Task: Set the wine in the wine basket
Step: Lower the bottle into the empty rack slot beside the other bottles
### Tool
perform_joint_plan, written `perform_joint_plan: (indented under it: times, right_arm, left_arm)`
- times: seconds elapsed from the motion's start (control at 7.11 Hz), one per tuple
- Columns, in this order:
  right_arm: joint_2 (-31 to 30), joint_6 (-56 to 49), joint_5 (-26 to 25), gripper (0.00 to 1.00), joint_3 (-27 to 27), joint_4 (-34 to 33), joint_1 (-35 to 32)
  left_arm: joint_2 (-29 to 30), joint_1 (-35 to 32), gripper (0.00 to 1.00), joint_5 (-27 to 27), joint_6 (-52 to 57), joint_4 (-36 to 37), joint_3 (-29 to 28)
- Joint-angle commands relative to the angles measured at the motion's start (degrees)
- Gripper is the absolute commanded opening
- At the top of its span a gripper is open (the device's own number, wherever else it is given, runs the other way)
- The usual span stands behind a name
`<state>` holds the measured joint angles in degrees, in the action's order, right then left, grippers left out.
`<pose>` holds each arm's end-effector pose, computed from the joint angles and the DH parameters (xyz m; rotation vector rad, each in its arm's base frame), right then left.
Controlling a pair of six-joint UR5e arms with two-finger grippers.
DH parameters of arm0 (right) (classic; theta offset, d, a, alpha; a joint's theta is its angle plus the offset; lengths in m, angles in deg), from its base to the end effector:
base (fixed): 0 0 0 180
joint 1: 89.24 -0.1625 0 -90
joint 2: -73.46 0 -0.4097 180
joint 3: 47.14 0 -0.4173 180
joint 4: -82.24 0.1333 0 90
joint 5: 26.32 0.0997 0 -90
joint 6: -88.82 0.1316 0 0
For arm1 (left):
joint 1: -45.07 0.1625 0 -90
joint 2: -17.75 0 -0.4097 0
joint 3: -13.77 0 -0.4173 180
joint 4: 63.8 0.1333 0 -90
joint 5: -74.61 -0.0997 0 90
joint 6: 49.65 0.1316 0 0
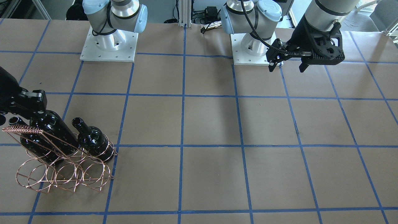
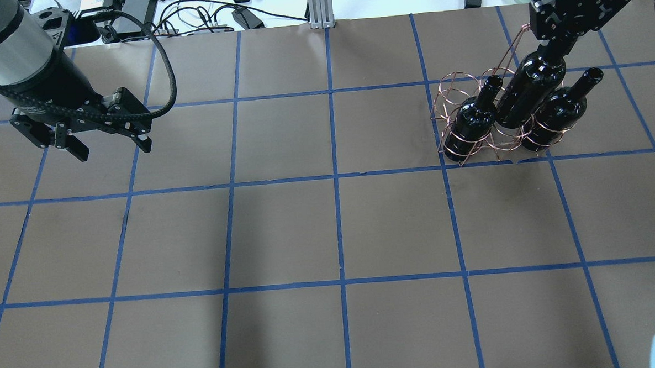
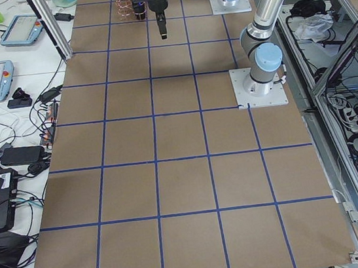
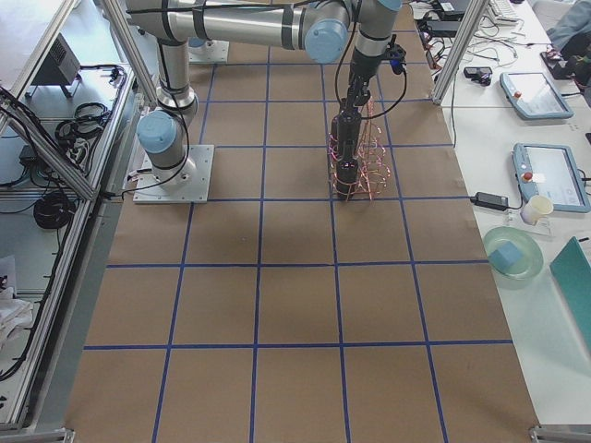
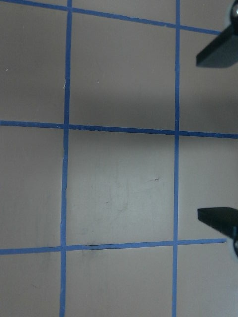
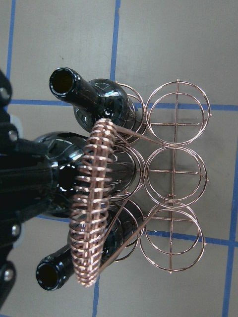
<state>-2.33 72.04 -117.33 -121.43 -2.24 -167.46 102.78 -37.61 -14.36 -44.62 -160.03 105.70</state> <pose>0.0041 -0.6219 0.4323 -0.1379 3.1363 0.1136 -0.0742 -0.4869 0.4559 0.0631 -3.1160 -0.0833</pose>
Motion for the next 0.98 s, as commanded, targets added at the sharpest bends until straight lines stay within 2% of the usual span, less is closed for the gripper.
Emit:
perform_joint_plan:
  times: [0.0,0.42,0.84]
  right_arm:
    - [0.89,-0.26,-0.04,0.00,-0.16,-0.24,0.00]
    - [1.51,-0.35,-0.13,0.00,-0.42,-0.50,0.00]
    - [1.87,-0.35,-0.13,0.04,-3.50,-3.84,0.09]
  left_arm:
    - [-0.04,0.24,1.00,0.02,0.06,0.00,0.09]
    - [-0.04,0.59,1.00,0.02,0.33,-0.01,0.09]
    - [-0.04,0.68,1.00,-0.15,0.33,-0.18,0.17]
